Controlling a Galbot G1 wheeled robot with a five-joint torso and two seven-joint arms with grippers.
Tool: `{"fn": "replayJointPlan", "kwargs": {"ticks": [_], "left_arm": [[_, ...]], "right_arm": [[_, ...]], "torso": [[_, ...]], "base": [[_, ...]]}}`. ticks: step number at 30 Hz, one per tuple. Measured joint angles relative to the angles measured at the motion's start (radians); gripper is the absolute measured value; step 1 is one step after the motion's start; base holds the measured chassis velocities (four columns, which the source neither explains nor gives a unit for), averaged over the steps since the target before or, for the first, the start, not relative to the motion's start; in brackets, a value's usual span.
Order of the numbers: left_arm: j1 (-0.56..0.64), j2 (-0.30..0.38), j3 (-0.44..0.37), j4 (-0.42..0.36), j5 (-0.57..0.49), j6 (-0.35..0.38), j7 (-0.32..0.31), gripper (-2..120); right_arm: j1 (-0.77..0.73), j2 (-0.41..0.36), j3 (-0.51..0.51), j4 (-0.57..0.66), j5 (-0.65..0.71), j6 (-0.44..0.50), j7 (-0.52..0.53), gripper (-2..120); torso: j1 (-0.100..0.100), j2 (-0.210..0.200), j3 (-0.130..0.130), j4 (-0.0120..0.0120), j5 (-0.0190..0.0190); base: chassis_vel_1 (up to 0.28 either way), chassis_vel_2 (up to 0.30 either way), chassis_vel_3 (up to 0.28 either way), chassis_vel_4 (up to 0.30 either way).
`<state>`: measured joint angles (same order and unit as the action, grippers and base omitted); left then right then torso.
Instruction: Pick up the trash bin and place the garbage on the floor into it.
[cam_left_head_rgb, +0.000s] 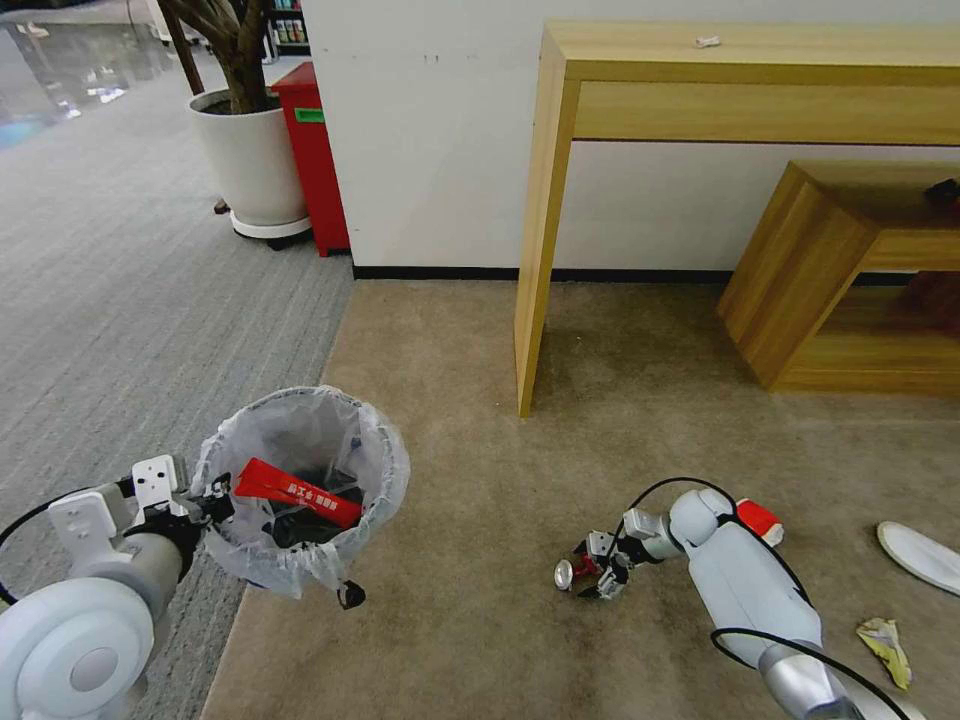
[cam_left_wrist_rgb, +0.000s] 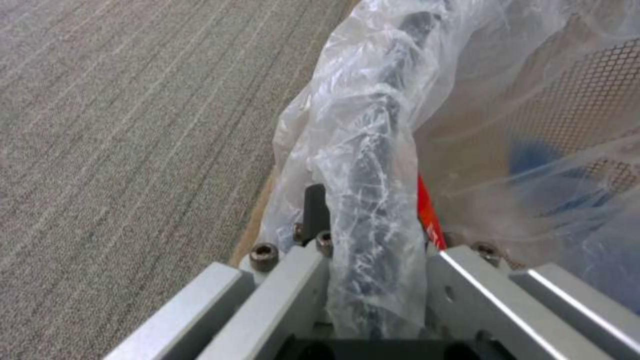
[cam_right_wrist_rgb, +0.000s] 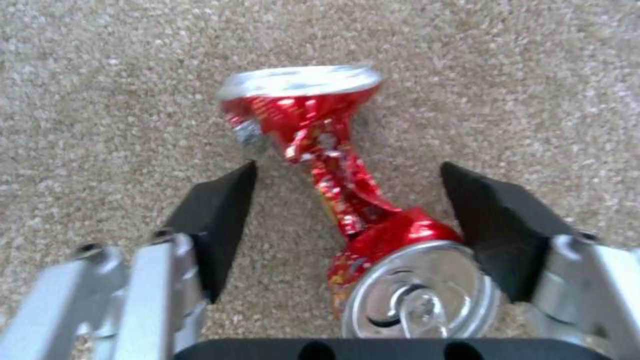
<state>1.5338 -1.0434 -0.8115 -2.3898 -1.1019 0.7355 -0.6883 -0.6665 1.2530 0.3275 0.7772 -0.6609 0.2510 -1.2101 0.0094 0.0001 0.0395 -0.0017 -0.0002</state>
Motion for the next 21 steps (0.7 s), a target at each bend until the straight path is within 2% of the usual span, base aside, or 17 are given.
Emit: {"fn": "replayJointPlan", "kwargs": {"ticks": [1, 3, 5, 7, 8, 11, 12, 21], "left_arm": [[0.000, 0.000, 0.000, 0.000, 0.000, 0.000, 0.000, 0], [0.000, 0.000, 0.000, 0.000, 0.000, 0.000, 0.000, 0], [-0.001, 0.000, 0.000, 0.000, 0.000, 0.000, 0.000, 0], [-0.002, 0.001, 0.001, 0.000, 0.001, 0.000, 0.000, 0], [-0.003, 0.001, 0.002, 0.000, 0.001, 0.000, 0.000, 0], [-0.003, 0.001, 0.003, 0.000, 0.002, 0.000, 0.001, 0], [-0.002, 0.000, 0.004, -0.001, 0.003, 0.000, 0.000, 0], [0.001, 0.001, 0.004, -0.006, 0.006, 0.000, 0.001, 0]], "right_arm": [[0.000, 0.000, 0.000, 0.000, 0.000, 0.000, 0.000, 62], [-0.001, -0.001, 0.000, 0.004, 0.001, -0.001, 0.000, 59], [-0.003, -0.005, 0.000, 0.013, 0.004, -0.001, 0.000, 48], [-0.003, -0.007, 0.001, 0.016, 0.005, -0.001, 0.000, 45], [-0.004, -0.012, 0.003, 0.020, 0.007, -0.001, -0.001, 37], [-0.009, -0.017, 0.005, 0.028, 0.012, 0.001, -0.002, 32], [-0.018, -0.024, 0.004, 0.037, 0.017, 0.001, -0.007, 25], [-0.032, -0.038, 0.006, 0.079, 0.031, 0.004, -0.023, 23]], "torso": [[0.000, 0.000, 0.000, 0.0000, 0.0001], [0.000, 0.000, 0.000, 0.0000, 0.0001], [0.000, 0.000, 0.000, 0.0000, 0.0003], [0.000, 0.000, 0.000, 0.0000, 0.0003], [0.000, 0.000, 0.000, 0.0000, 0.0002], [0.000, 0.000, 0.000, 0.0000, 0.0004], [0.000, 0.000, 0.000, -0.0003, 0.0004], [0.000, 0.000, 0.000, -0.0004, 0.0002]], "base": [[0.000, 0.000, 0.000, 0.000], [0.000, 0.000, 0.000, 0.000], [0.000, 0.000, 0.000, 0.000], [0.000, 0.000, 0.000, 0.000], [0.000, 0.000, 0.000, 0.000], [0.000, 0.000, 0.000, 0.000], [0.000, 0.000, 0.000, 0.000], [0.000, 0.000, 0.000, 0.000]]}}
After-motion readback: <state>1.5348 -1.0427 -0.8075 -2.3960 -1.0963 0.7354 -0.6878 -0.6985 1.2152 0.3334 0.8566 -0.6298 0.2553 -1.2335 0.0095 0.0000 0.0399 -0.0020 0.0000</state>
